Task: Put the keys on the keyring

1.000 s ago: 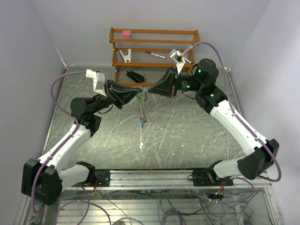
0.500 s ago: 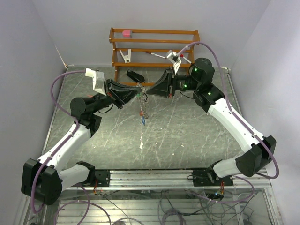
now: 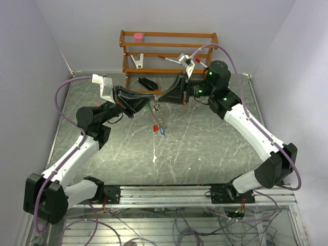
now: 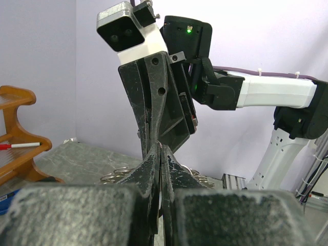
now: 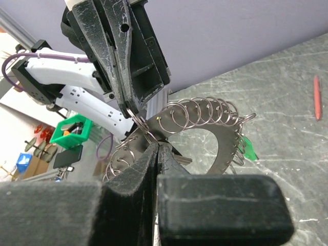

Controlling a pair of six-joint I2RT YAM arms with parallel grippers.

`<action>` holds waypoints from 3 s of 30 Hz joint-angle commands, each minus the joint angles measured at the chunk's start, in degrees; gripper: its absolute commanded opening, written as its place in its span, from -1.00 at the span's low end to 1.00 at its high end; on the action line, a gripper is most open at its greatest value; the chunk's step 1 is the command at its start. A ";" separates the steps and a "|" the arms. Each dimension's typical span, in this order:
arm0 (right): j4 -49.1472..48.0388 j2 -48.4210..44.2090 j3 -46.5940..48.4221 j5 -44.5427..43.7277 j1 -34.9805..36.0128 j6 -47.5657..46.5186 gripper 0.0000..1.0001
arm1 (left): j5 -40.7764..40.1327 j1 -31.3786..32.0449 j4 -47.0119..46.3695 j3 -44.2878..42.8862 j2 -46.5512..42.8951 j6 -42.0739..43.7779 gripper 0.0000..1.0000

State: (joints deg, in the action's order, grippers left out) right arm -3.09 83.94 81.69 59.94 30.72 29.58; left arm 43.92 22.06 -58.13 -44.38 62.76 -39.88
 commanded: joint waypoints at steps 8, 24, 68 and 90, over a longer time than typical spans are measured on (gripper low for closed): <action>4.98 1.77 2.58 4.02 1.68 -1.69 -0.98 | -2.53 0.35 -6.03 -0.89 -1.13 -0.38 -0.86; 9.20 -7.36 4.15 -4.13 -1.30 -13.35 -0.22 | -2.14 0.26 -5.54 0.29 -2.02 -1.61 -0.86; -1.22 -0.37 4.69 -0.15 2.73 -9.50 -0.50 | -3.32 1.58 -3.57 0.87 -1.12 -3.01 -0.86; 2.56 -0.82 5.00 -0.01 3.30 -9.45 -1.00 | -4.01 1.49 -0.90 0.43 -1.41 -1.96 -0.85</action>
State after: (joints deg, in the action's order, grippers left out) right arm -3.57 83.40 84.60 60.01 33.80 20.73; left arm 41.78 23.20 -58.52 -43.53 62.00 -42.85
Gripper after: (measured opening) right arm 0.009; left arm 0.072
